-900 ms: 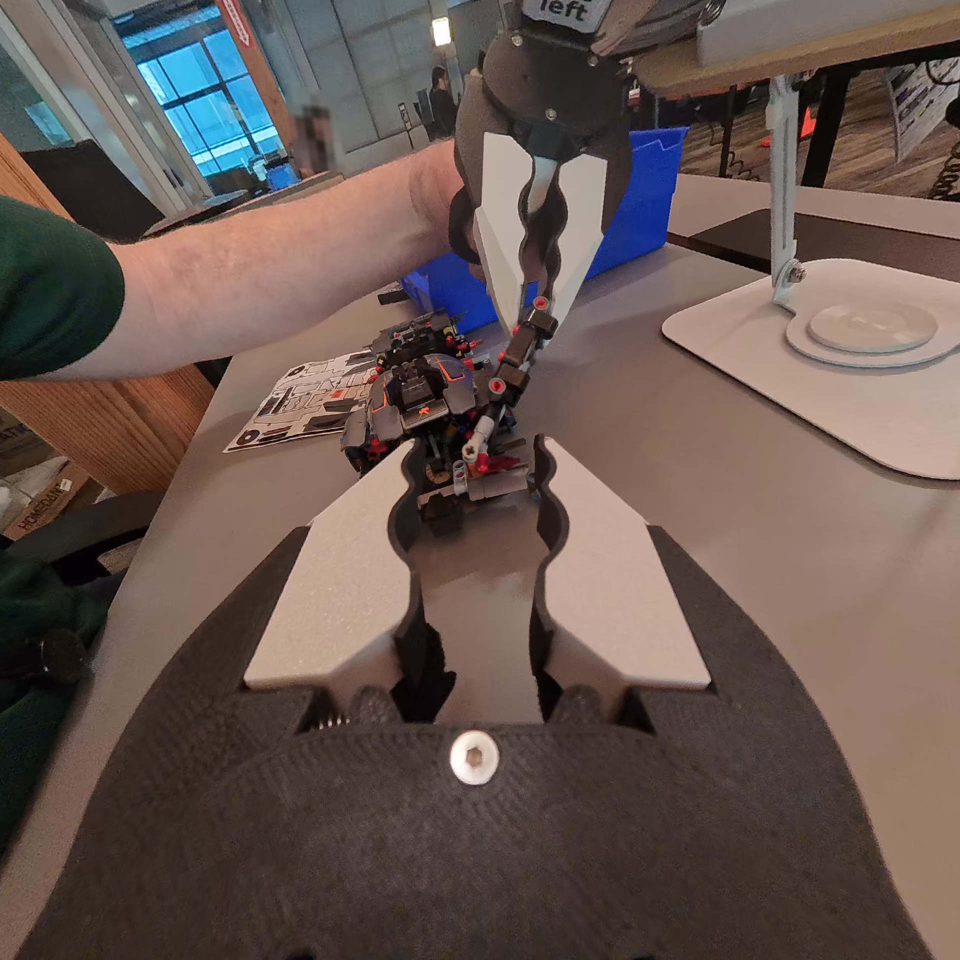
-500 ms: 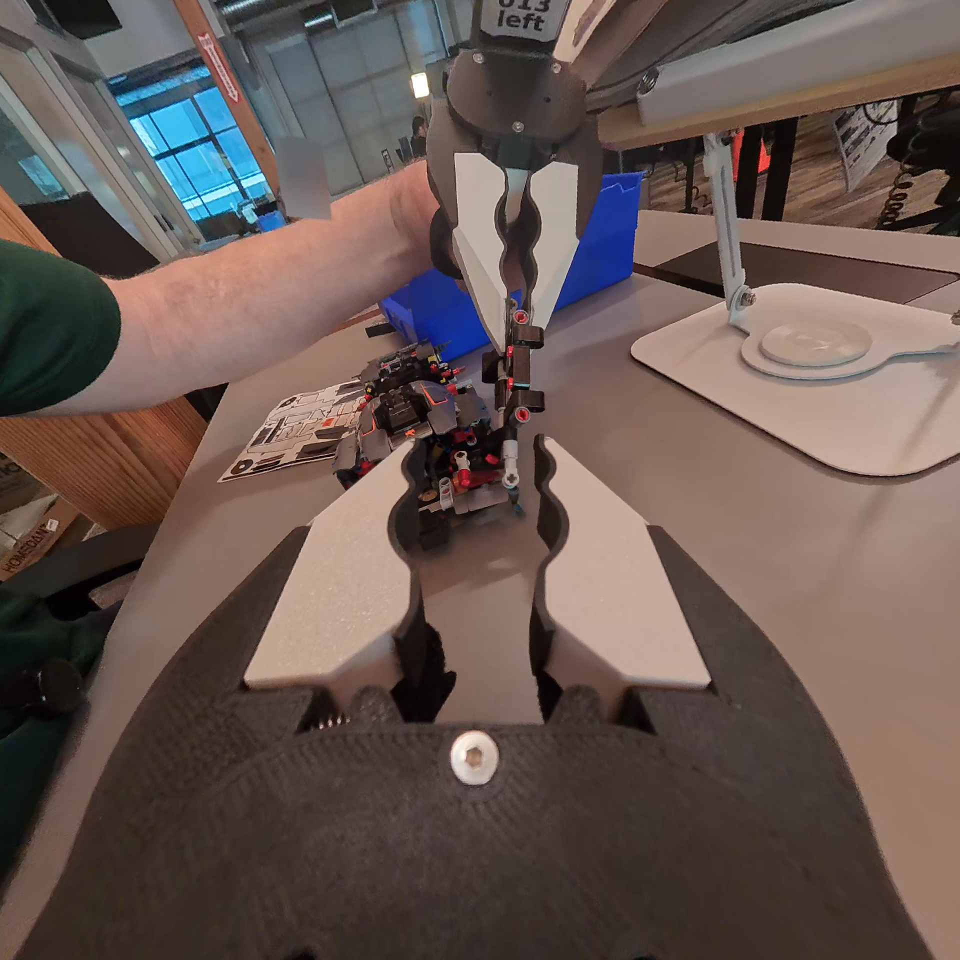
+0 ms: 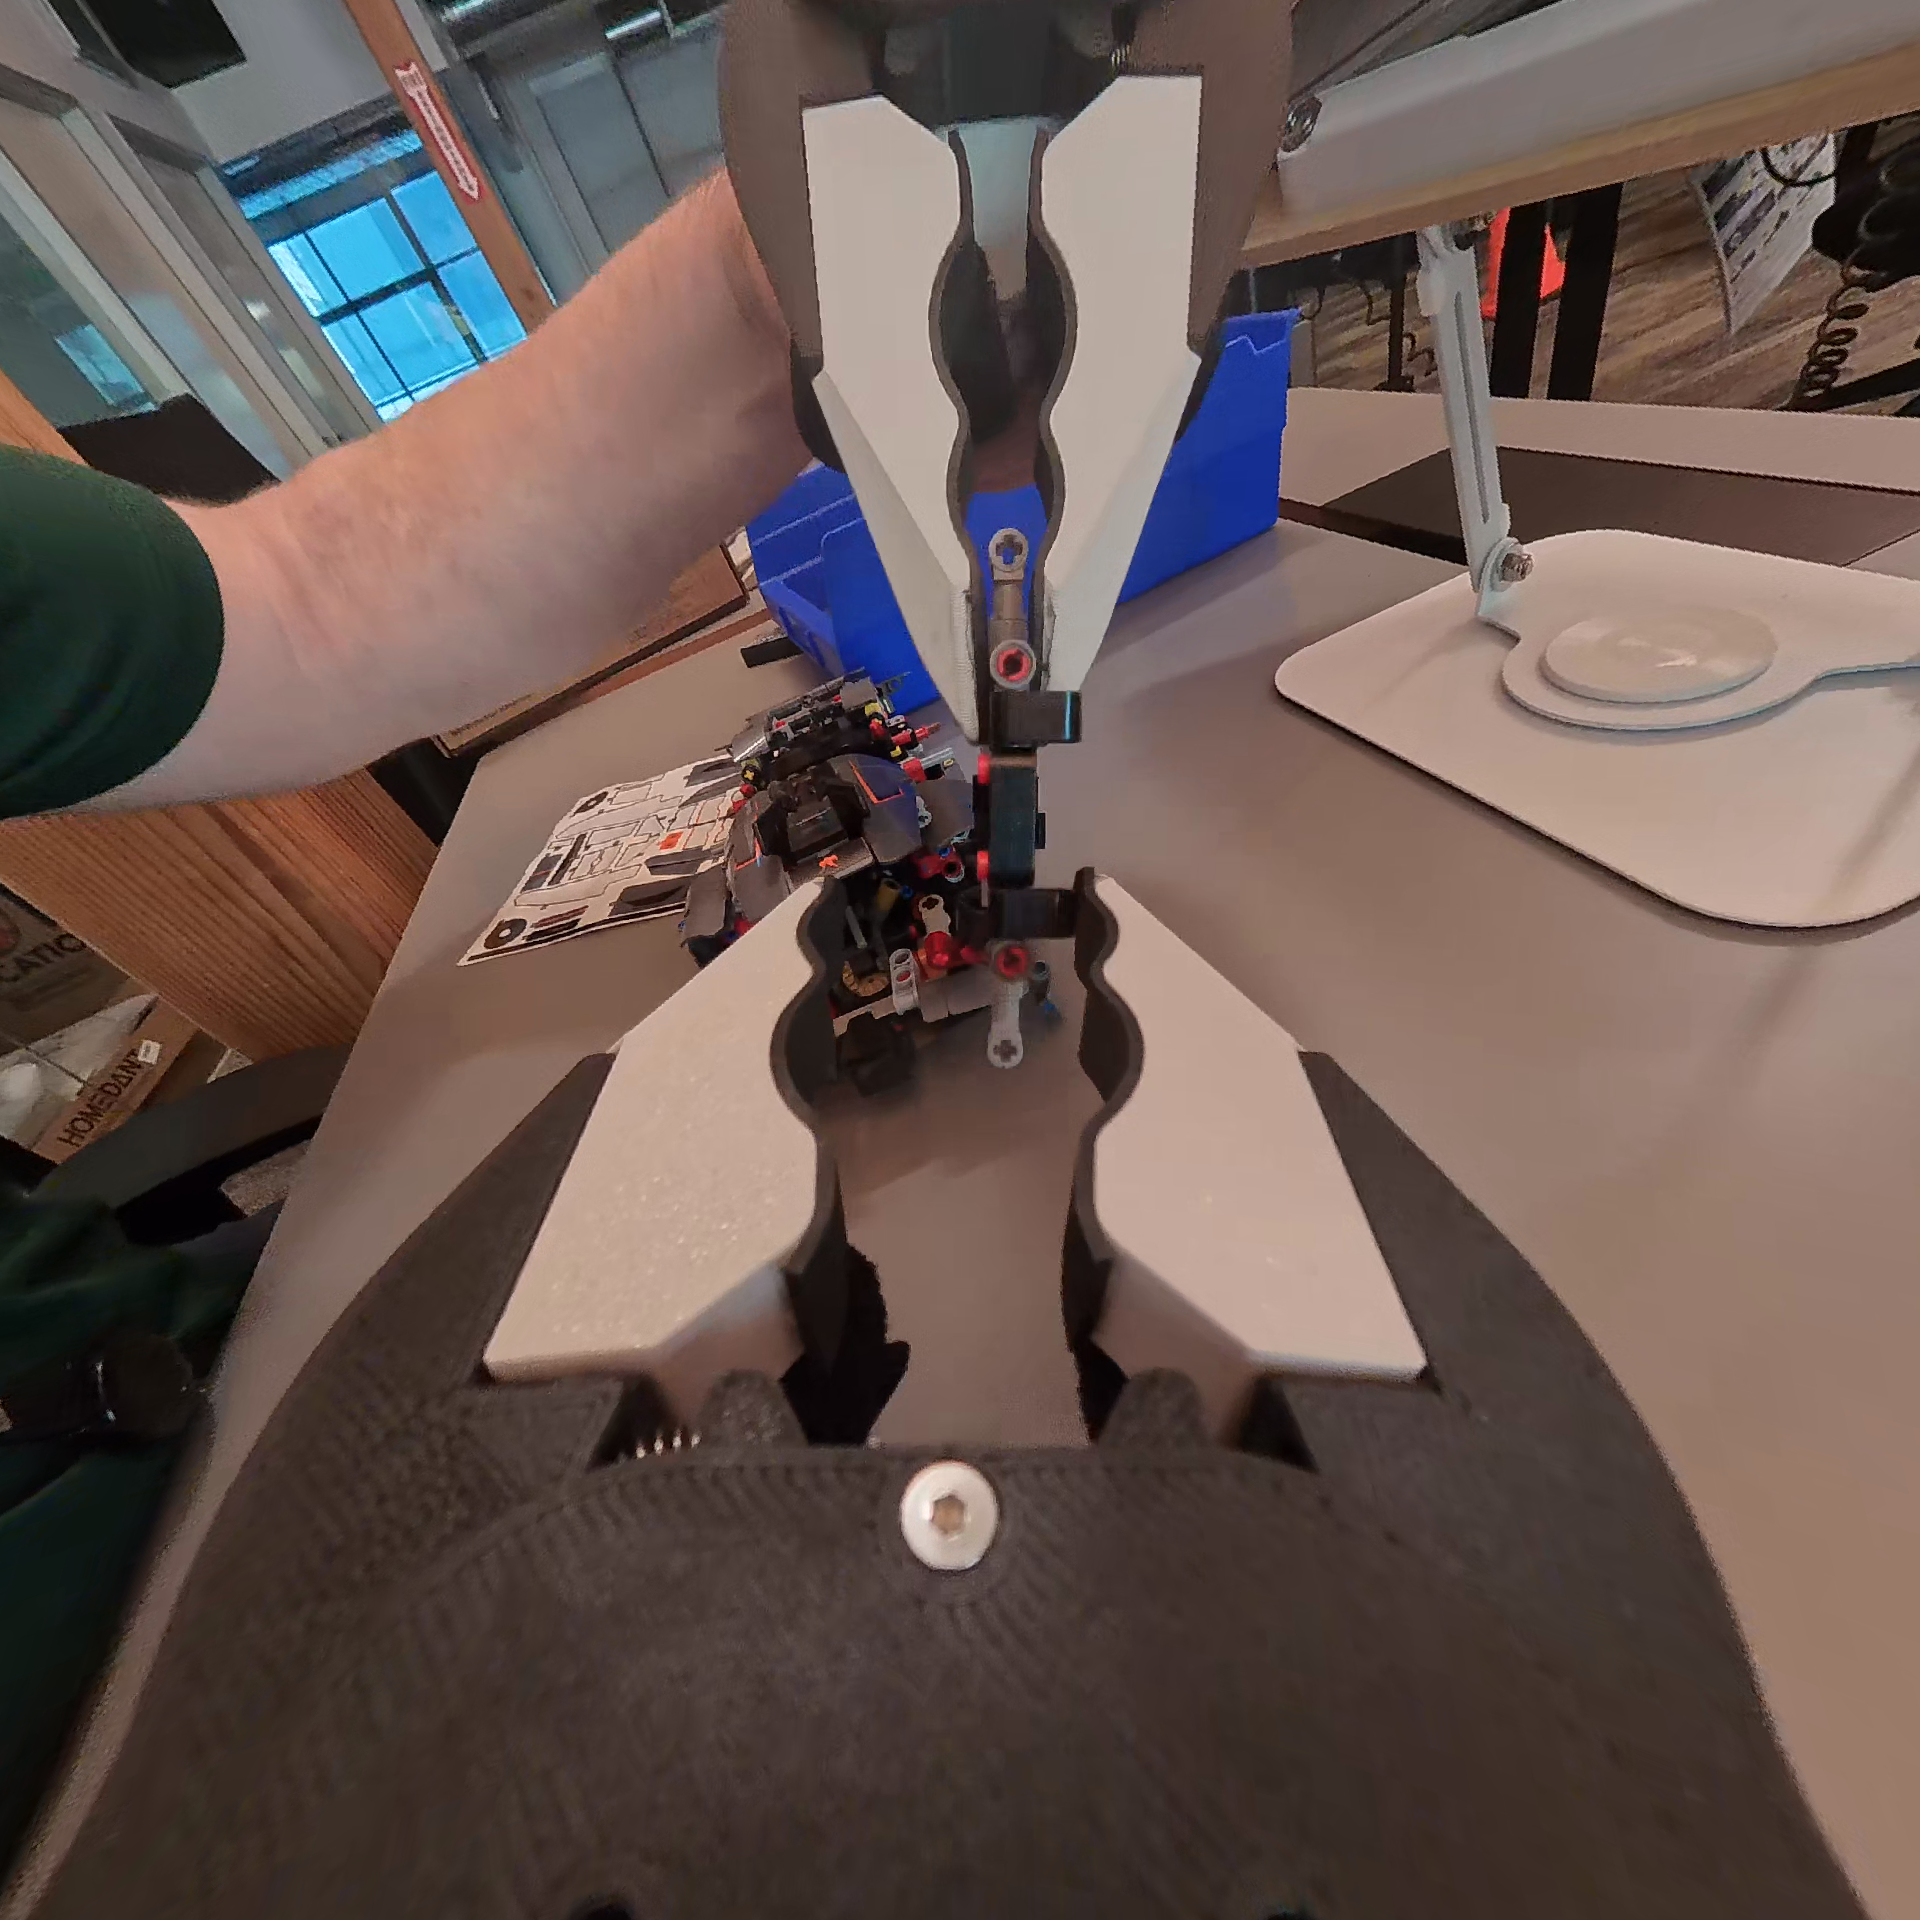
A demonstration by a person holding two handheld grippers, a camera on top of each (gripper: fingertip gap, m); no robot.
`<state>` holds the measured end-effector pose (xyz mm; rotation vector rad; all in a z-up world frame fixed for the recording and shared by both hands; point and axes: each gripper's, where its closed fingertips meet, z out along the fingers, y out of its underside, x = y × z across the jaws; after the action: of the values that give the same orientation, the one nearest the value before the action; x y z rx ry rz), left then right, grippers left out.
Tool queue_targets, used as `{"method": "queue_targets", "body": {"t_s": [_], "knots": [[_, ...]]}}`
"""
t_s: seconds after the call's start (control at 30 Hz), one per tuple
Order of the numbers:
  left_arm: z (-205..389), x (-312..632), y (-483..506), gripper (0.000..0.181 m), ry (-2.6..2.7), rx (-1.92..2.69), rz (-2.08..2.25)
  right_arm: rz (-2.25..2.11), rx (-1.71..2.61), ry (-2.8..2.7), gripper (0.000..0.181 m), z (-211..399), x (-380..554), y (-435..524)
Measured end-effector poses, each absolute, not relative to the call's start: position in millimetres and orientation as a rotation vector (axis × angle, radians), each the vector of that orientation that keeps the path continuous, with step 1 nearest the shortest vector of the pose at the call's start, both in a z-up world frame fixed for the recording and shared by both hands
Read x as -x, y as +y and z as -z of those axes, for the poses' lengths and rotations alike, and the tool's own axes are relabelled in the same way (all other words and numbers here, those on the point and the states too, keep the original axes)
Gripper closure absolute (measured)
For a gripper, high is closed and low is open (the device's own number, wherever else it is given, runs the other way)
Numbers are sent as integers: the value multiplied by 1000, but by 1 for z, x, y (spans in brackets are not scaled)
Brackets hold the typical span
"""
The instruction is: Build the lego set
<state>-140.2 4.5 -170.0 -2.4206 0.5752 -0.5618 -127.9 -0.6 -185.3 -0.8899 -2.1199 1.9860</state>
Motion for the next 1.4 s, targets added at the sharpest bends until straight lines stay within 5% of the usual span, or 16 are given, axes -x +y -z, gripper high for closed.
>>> {"method": "queue_targets", "body": {"t_s": [0.23, 0.43, 0.8, 1.13, 1.23, 1.4], "knots": [[166, 128, 22, 176, 667, 2471, 552, -1947, 935, -2097, 166, 186, 132, 10], [162, 130, 28, 175, 632, 2490, 516, -1966, 947, -2060, 166, 179, 133, 17], [140, 136, -2, 119, 366, 2519, 260, -1985, 1061, -1942, 167, 172, 143, 38], [195, 95, -53, 63, 135, 2709, 123, -1986, 1056, -1961, 167, 173, 141, 31], [220, 91, -63, 60, 105, 2799, 50, -1983, 1043, -1969, 167, 173, 140, 30], [238, 100, -71, 87, 35, 2843, -29, -1984, 1036, -1963, 167, 173, 141, 31]]}}
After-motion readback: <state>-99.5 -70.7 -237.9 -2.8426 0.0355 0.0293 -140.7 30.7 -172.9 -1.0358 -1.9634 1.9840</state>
